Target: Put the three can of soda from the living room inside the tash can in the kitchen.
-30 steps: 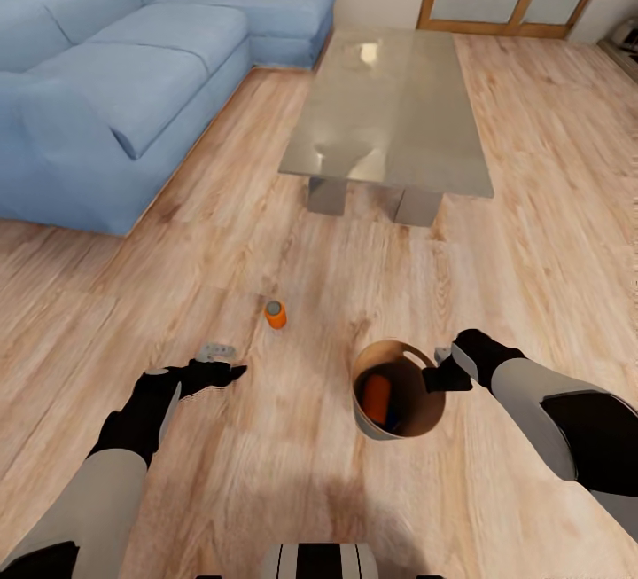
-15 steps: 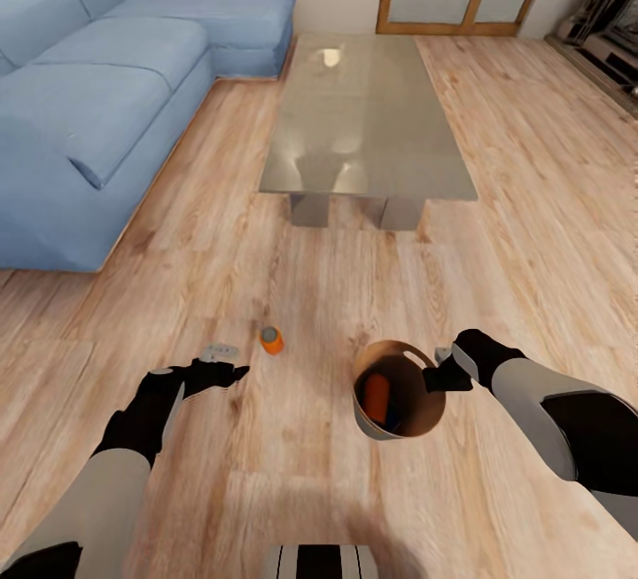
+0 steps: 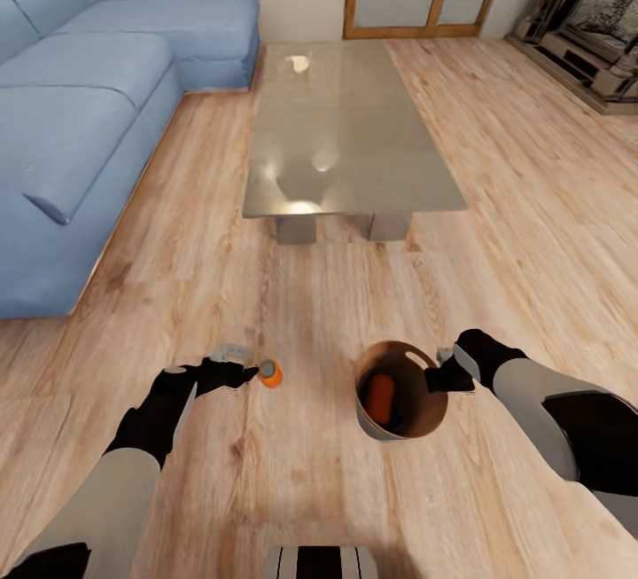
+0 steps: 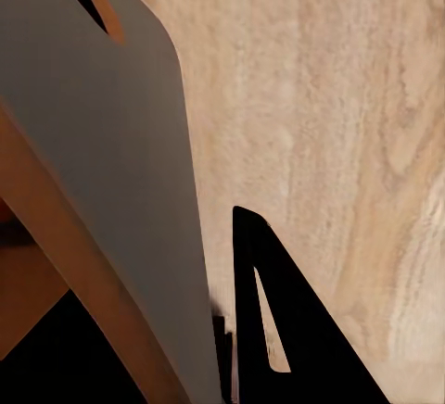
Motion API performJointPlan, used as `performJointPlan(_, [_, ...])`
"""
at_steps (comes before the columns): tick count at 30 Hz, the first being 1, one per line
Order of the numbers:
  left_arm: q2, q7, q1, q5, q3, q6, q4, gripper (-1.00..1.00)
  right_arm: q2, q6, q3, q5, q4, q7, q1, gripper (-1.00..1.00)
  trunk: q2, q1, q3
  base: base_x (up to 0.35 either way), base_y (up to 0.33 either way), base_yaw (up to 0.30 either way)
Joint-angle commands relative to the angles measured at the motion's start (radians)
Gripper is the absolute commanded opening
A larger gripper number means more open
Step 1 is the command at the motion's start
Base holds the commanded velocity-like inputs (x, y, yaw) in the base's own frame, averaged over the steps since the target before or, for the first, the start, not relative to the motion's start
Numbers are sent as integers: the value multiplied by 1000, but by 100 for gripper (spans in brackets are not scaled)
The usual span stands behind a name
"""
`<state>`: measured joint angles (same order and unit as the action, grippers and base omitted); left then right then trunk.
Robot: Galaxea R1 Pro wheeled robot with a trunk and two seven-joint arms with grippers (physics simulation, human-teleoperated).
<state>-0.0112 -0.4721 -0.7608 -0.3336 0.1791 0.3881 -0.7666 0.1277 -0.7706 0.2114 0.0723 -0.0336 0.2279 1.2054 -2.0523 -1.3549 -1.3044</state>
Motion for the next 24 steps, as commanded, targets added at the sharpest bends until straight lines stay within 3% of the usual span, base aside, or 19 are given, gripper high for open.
performJointPlan(1, [0, 1, 0, 0, -1, 0, 0, 100, -1, -2, -20, 20, 0, 3, 0, -100, 0, 0, 0, 265, 225, -33])
performJointPlan(10, [-2, 3, 0, 1, -4, 0, 0, 100, -4, -2, -18, 20, 0, 2, 0, -100, 0, 0, 0, 275, 209, -7])
performJointPlan(13, [-18, 7, 0, 0, -4, 0, 1, 100, -1, -3, -19, 20, 0, 2, 0, -100, 0, 0, 0, 299, 131, -1])
performJointPlan(18, [-49, 75, 3, 6, -4, -1, 2, 100, 4, -12, -19, 17, 1, 1, 0, -100, 0, 0, 0, 128, 10, -1])
performJointPlan(21, [-52, 83, 4, 6, -4, 11, 2, 100, 17, -16, -16, 15, 1, 1, 0, -100, 0, 0, 1, 20, -127, -86])
performJointPlan(24, [-53, 84, 5, 7, -6, 26, 2, 100, 53, -24, -16, 13, 2, 1, 1, -100, 0, 0, 3, 4, -217, -207])
